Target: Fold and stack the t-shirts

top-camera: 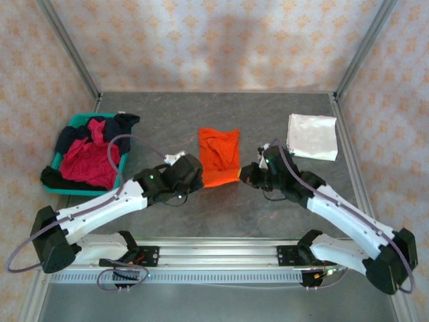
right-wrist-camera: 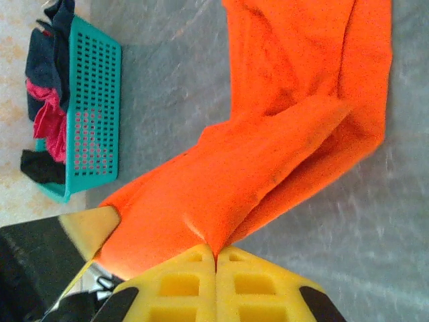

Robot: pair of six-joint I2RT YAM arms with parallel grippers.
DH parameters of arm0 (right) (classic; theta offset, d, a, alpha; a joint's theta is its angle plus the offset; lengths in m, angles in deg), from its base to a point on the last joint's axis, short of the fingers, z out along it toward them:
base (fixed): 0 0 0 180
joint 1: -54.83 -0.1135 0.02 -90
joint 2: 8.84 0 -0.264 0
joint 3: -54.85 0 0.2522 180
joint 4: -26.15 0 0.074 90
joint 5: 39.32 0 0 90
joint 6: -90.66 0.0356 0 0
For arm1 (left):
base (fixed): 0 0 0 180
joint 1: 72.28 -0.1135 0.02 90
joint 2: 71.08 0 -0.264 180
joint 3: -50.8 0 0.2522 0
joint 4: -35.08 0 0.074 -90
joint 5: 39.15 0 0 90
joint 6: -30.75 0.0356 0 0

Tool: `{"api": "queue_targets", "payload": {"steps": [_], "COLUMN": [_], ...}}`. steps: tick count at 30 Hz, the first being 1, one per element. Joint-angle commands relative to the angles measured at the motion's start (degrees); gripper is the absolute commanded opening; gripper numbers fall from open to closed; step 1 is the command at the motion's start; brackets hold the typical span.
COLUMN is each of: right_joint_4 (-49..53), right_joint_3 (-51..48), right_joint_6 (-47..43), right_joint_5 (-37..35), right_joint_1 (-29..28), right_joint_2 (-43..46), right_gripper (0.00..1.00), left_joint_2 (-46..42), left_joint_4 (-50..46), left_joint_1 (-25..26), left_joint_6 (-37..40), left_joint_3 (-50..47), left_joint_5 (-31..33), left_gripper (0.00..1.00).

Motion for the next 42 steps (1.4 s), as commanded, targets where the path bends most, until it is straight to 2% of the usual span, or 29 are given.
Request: {"api": "queue_targets", "payload": {"steps": [1, 6, 10, 19, 31, 42], "right_joint_4": [-1.9, -3.9, -3.7, -4.6, -7.7, -14.5], "right_joint_3": [4.7, 13.0, 18.6, 23.8, 31.2, 41.3], "right_joint_6": [-7.3, -12.4, -13.2, -12.1, -14.8, -15.4], "right_joint_5": [-0.4, 0.7, 1.2, -1.3, 3.2, 2.4], "right_joint_1": [3.2, 6.5, 9.0, 12.0, 15.4, 16.8], "right_joint_2": [-6.1, -16.2, -22.1, -27.5, -38.9, -53.1], "right_gripper": [0.0, 0.0, 0.0, 0.0, 0.0, 0.0], "left_joint_2": [3.8, 10.3, 16.1, 27.7, 35.3, 46.4], "left_joint_4": [-5.6, -4.9, -3.4, -0.8, -0.3, 0.9], "left_joint_1": [-3.9, -8.4, -11.2, -15.7, -19.9, -23.2], "left_joint_6": [8.5, 14.4, 17.1, 20.1, 20.3, 21.2], "left_joint_3": [5.4, 13.7, 17.9, 26.5, 32.9, 41.2], "left_joint_5": [2.8, 2.3, -1.1, -6.1, -7.9, -10.1], "left_gripper": [0.0, 0.0, 0.0, 0.0, 0.0, 0.0]}}
